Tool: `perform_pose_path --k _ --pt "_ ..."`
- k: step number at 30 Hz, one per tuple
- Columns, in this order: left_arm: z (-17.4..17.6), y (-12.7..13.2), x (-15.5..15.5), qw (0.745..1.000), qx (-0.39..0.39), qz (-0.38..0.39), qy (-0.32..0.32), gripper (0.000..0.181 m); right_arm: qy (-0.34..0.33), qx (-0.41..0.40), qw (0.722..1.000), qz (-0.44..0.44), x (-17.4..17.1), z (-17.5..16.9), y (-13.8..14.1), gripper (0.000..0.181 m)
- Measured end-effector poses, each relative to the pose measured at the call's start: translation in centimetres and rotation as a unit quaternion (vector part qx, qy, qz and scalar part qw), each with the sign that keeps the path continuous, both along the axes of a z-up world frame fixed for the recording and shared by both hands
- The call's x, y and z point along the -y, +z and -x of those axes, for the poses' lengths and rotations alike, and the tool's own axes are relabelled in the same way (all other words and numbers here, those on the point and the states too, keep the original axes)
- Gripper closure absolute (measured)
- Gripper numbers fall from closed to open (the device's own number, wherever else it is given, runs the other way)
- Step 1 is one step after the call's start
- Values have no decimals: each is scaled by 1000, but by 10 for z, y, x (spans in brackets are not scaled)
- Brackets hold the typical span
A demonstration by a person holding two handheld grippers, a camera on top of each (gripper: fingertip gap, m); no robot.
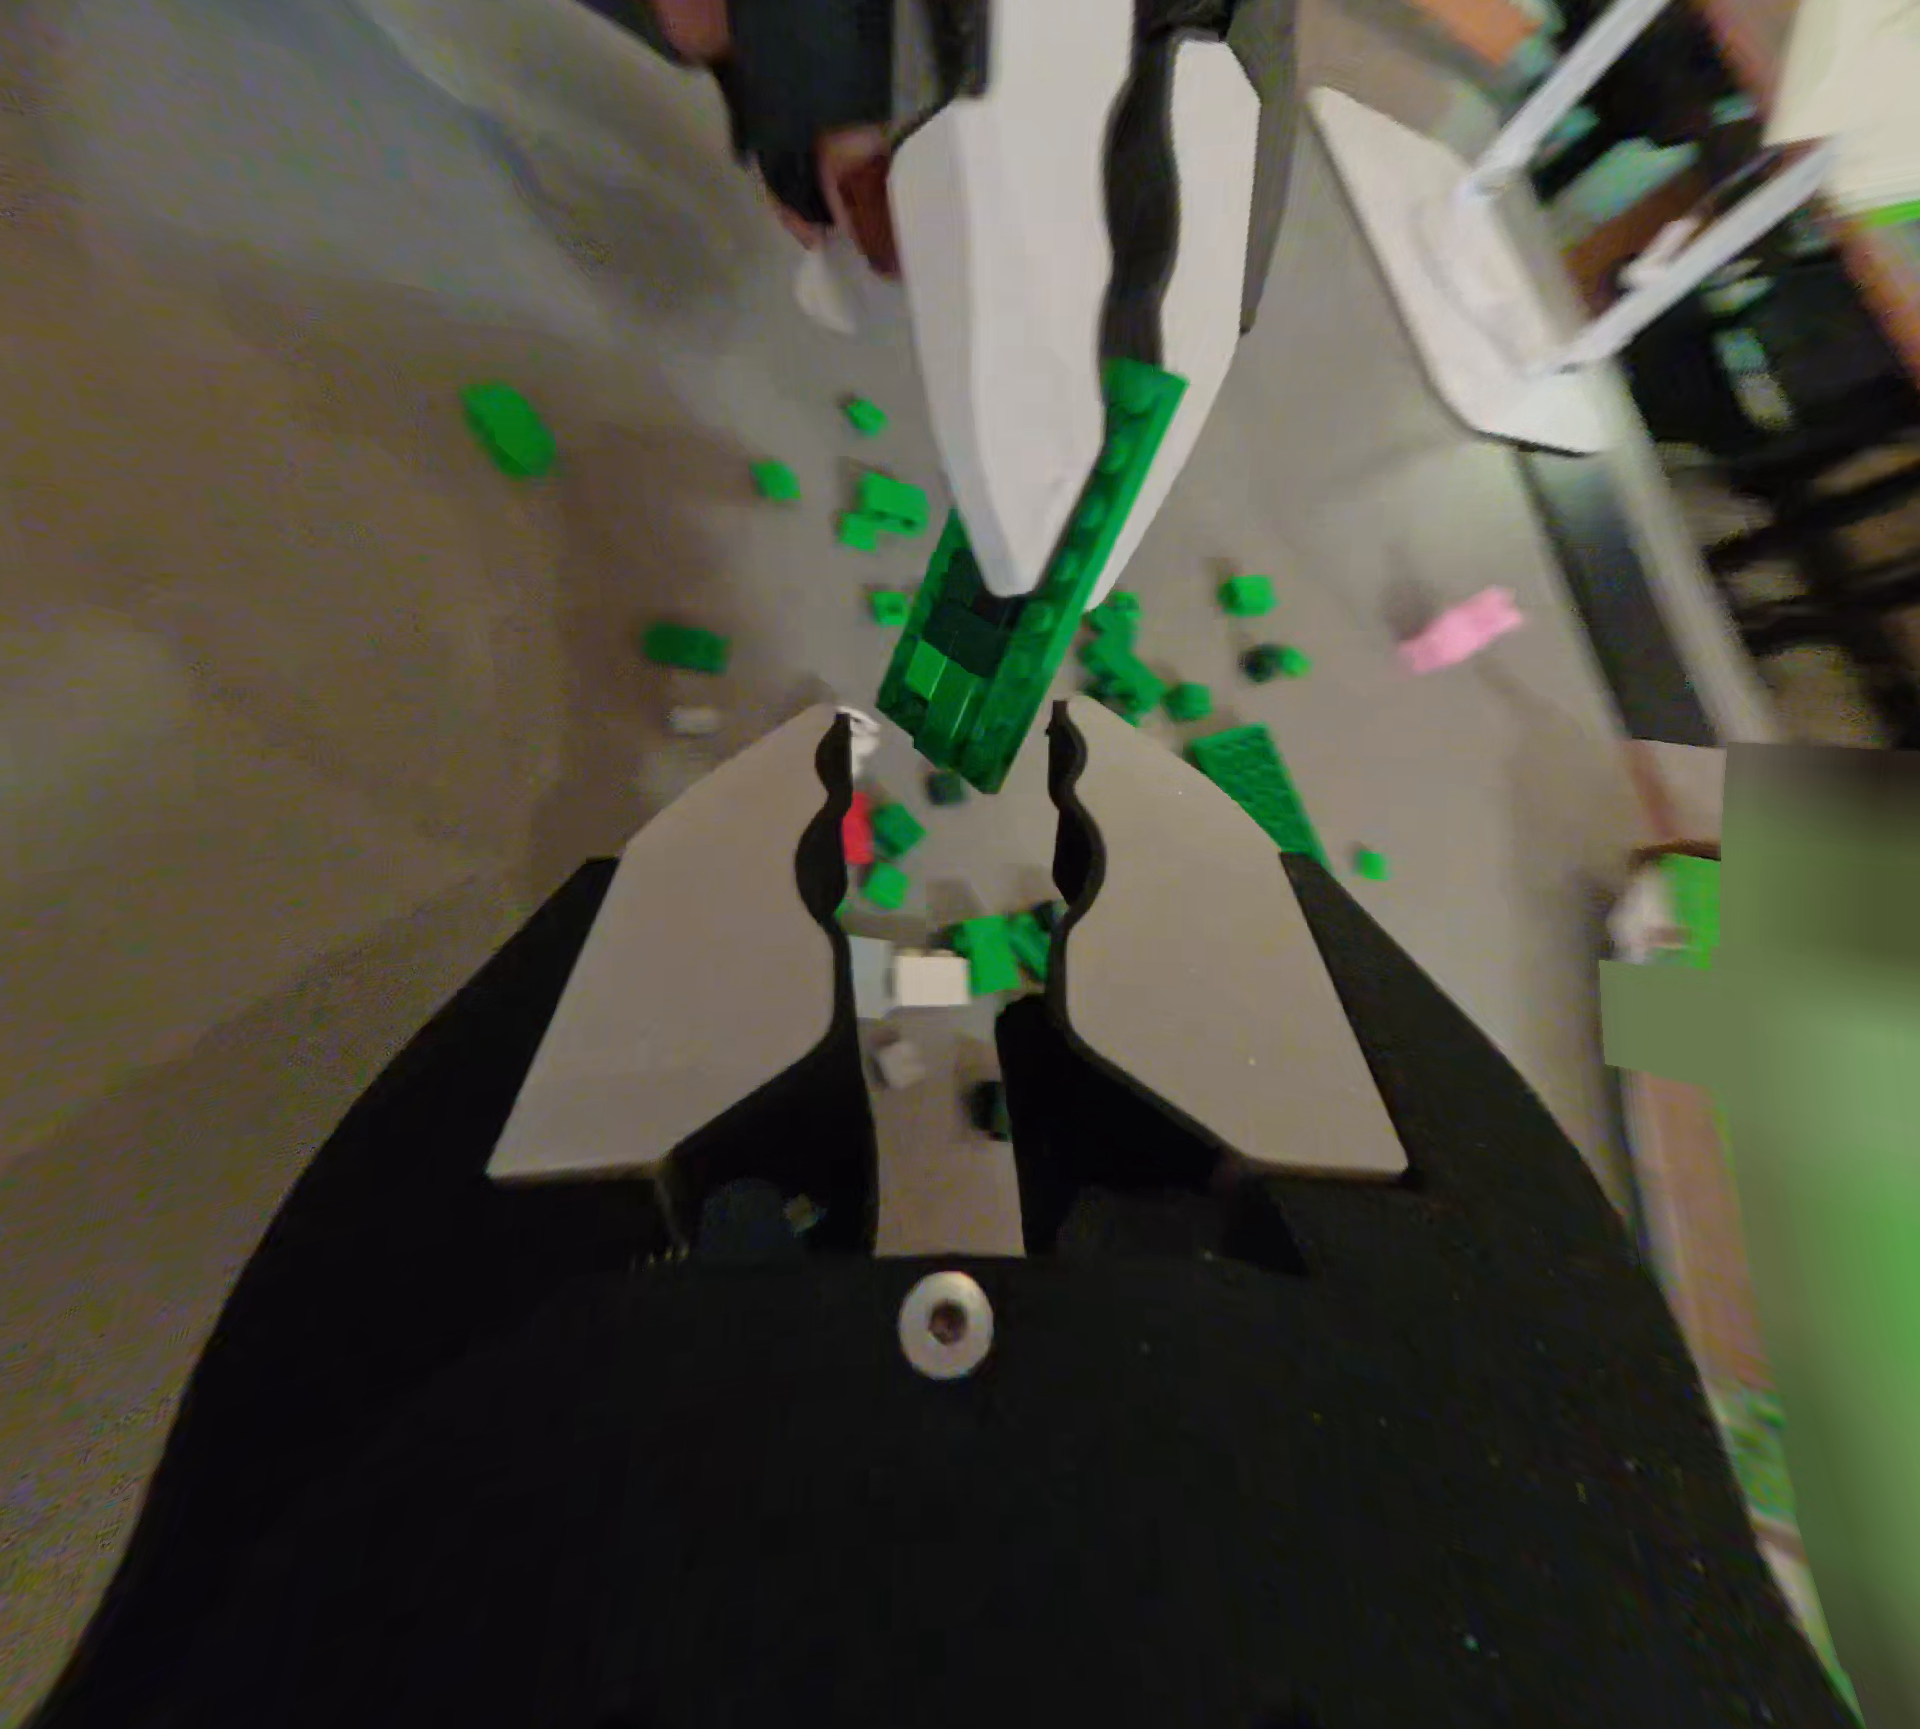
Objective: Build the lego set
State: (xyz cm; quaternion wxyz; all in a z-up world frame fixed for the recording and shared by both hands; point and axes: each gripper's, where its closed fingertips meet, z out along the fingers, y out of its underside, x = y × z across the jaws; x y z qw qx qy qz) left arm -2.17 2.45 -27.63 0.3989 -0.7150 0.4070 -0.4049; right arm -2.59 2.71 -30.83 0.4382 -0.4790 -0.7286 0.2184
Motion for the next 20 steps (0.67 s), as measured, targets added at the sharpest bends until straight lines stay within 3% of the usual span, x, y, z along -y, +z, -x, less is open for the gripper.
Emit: perform_pose_path --k 3,6,7,10,12,13,15,20 --pt "-3 -10 10 994 -73 -68 -33 175 29 6 993 113 13 -5 3 145" --pt "-13 -4 19 993 -52 -88 -60 175 41 22 986 157 19 -7 -2 152" --pt "-14 -3 19 993 -48 -90 -59 175 48 18 985 163 21 -6 -2 164" --pt "-12 6 8 991 -24 -127 -21 172 20 -9 983 184 13 0 3 176" --pt "-7 17 -6 984 -7 -174 32 120 -3 -42 975 220 4 2 13 175" --pt "-2 19 -14 977 -17 -204 63 98 -11 -62 968 242 0 3 19 175" --pt "6 21 -24 950 -59 -288 104 75 -14 -102 950 295 -2 5 30 175" --pt "-1 15 -24 854 -184 -473 113 75 24 -133 887 442 14 14 44 175"
